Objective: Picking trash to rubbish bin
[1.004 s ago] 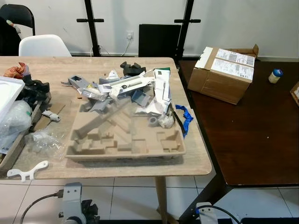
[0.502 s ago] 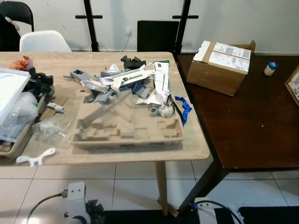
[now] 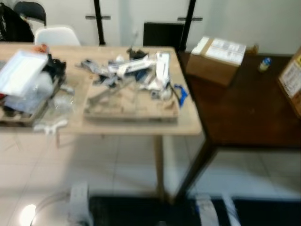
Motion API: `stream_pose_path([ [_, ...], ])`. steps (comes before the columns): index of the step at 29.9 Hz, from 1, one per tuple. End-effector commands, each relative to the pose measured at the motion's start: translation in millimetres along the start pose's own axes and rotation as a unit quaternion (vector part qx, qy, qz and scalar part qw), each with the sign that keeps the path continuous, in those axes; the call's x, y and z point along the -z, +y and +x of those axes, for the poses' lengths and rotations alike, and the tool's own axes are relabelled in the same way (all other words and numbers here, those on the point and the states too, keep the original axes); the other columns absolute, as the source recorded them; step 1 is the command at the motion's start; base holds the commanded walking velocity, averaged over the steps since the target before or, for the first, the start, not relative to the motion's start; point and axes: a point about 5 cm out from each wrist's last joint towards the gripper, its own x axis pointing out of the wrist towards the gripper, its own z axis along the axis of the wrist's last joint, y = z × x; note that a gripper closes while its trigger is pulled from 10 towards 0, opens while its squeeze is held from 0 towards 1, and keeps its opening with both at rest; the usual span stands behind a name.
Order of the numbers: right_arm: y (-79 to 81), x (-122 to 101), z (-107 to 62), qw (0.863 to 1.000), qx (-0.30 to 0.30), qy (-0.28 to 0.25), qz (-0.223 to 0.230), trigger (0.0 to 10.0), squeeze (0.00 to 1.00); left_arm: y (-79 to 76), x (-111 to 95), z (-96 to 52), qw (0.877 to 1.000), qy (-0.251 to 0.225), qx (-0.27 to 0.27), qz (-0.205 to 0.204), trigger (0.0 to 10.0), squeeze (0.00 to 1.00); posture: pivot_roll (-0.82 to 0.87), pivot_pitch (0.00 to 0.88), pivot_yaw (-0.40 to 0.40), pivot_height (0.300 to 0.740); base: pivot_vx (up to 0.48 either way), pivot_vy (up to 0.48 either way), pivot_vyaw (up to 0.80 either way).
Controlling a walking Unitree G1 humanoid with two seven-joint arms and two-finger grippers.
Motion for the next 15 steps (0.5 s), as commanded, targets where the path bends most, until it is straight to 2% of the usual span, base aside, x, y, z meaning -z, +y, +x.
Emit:
stream_pose_path([
  [1,1.7,3.0,-0.2,1.000,-0.004,0.007,-0.005,10.0,0.00,1.0,2.4,-0.3,1.000,0.011,0.000,0.009,10.0,0.00,-0.04,0.112,-0.007,0.740,0.000,0.000,0.00],
  [4,2.1,2.2,0.0,1.000,-0.005,0.006,-0.005,10.0,0.00,0.3,1.6,0.8,1.000,0.017,0.004,0.018,10.0,0.00,-0.04,0.114,-0.005,0.740,0.000,0.000,0.00],
  [13,4.4,1.4,0.4,1.000,-0.005,0.005,0.002,10.0,0.00,-0.2,-2.1,3.4,1.000,0.020,0.001,0.019,10.0,0.00,-0.05,0.114,0.000,0.740,0.000,-0.462,0.00],
  [14,4.7,1.4,0.5,1.000,-0.005,0.004,0.003,10.0,0.00,0.7,-3.0,3.8,1.000,0.017,-0.007,0.011,10.0,0.00,-0.05,0.114,0.000,0.740,0.000,0.000,0.00],
  [15,4.9,1.2,0.5,1.000,-0.006,0.004,0.002,10.0,0.00,2.5,-5.1,4.0,0.999,0.013,-0.020,0.023,10.0,0.00,-0.04,0.114,0.001,0.740,0.000,0.000,0.00],
])
